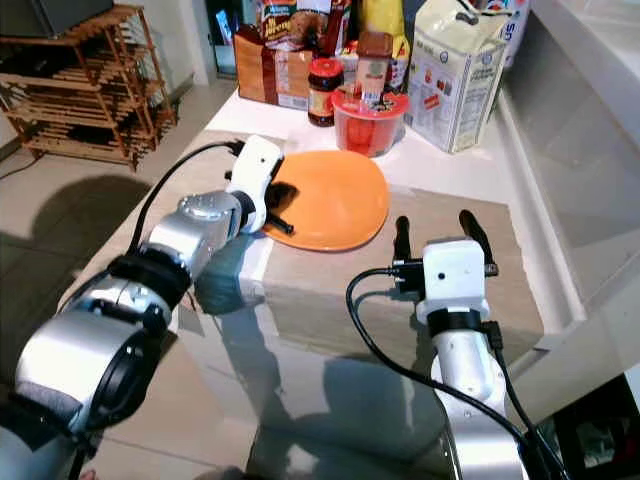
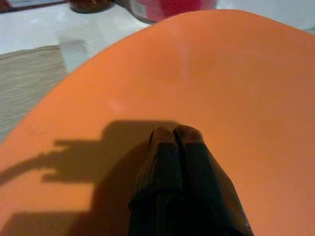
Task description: Setting the table
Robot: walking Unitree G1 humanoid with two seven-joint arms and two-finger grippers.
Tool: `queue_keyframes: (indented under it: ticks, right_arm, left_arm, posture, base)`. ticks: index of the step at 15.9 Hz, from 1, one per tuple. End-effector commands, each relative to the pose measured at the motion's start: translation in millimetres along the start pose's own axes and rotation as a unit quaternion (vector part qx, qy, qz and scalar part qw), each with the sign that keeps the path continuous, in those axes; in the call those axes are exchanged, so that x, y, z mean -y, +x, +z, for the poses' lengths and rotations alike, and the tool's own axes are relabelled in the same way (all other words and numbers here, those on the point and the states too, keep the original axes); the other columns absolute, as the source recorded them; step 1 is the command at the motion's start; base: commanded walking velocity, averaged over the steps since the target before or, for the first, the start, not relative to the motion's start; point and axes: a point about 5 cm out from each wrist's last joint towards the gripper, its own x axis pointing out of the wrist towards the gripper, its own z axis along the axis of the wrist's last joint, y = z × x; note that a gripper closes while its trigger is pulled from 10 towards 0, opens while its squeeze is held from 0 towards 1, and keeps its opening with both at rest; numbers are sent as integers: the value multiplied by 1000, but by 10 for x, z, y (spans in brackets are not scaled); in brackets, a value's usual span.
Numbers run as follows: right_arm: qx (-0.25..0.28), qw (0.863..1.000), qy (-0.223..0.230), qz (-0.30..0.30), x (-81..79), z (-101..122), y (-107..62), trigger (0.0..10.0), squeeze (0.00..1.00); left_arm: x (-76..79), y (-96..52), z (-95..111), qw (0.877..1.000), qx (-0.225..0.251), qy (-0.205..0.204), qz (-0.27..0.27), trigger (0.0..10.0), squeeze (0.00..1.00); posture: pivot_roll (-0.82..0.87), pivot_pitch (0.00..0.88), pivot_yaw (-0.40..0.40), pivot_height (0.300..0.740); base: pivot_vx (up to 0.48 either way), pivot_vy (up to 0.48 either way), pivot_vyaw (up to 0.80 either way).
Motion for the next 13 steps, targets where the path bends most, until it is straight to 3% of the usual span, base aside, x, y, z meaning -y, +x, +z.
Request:
queue_keyframes:
  ticks: [1, 6, 13]
  right_arm:
    - [5, 1000, -2, 1, 4, 26, 20, 10000, 0]
    - [1, 1000, -1, 4, -19, 10, 28, 10000, 0]
    - [-4, 1000, -4, 9, -20, -17, 30, 10000, 0]
  left_arm:
    - [35, 14, 15, 1000, -20, 6, -20, 10000, 0]
    - [182, 46, 14, 995, -44, 28, -80, 10000, 0]
    - [359, 3, -170, 987, -63, 36, -147, 10000, 0]
  posture:
    - [-61, 0, 41, 722]
    - [-58, 0, 45, 722]
    - [-43, 0, 34, 722]
  base:
    - [0, 0, 0]
    - [0, 0, 0]
    - [0, 0, 0]
